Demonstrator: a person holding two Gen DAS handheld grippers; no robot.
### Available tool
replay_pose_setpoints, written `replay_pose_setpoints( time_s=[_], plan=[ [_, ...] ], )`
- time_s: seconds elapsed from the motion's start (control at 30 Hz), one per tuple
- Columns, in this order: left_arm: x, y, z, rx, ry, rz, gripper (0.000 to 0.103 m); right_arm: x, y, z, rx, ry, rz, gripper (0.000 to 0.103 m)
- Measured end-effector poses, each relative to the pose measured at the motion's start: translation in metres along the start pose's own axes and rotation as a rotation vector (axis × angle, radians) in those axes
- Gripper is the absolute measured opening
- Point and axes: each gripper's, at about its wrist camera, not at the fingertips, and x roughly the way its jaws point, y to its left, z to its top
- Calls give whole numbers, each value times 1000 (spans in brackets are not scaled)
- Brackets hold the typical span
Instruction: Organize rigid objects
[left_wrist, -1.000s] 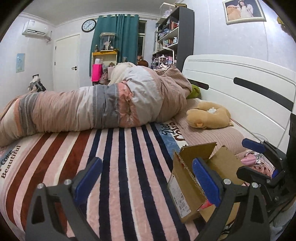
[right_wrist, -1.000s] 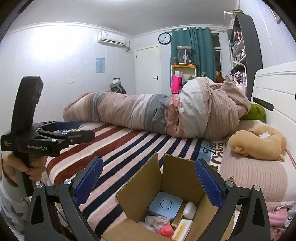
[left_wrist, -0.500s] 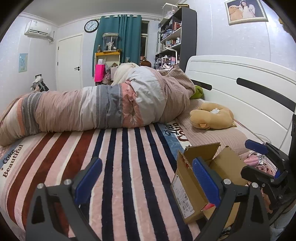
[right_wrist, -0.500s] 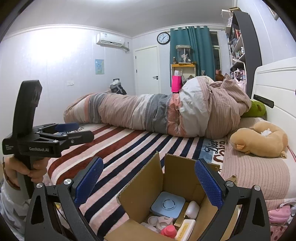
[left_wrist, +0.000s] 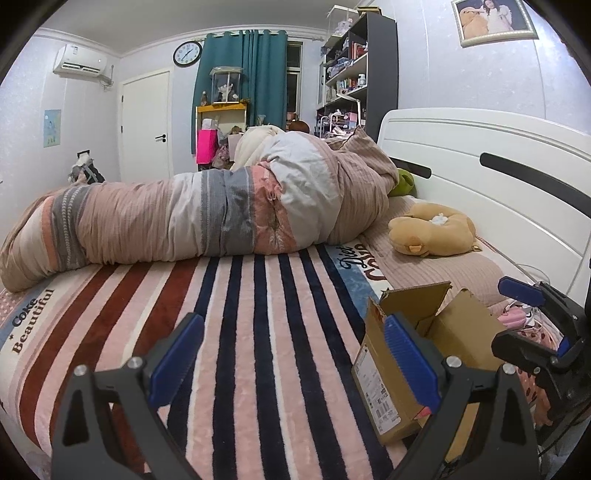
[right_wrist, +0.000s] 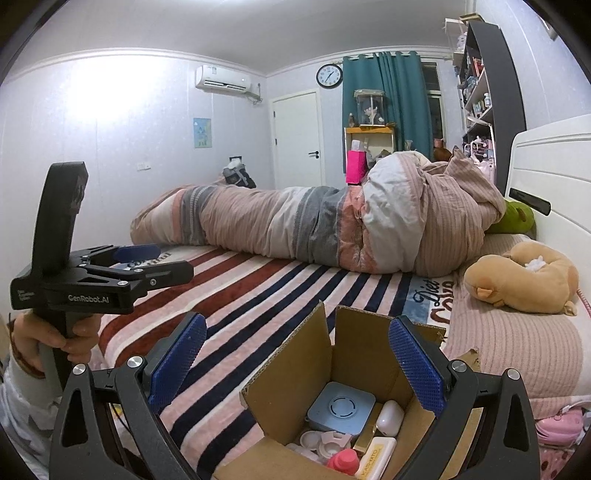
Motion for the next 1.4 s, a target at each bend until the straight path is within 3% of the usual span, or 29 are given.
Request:
replay_pose_setpoints(
  time_s=[1.4],
  plan=[
    [1, -3, -1, 2, -3, 23, 97, 2, -12, -3, 0, 6, 15, 99]
  ],
)
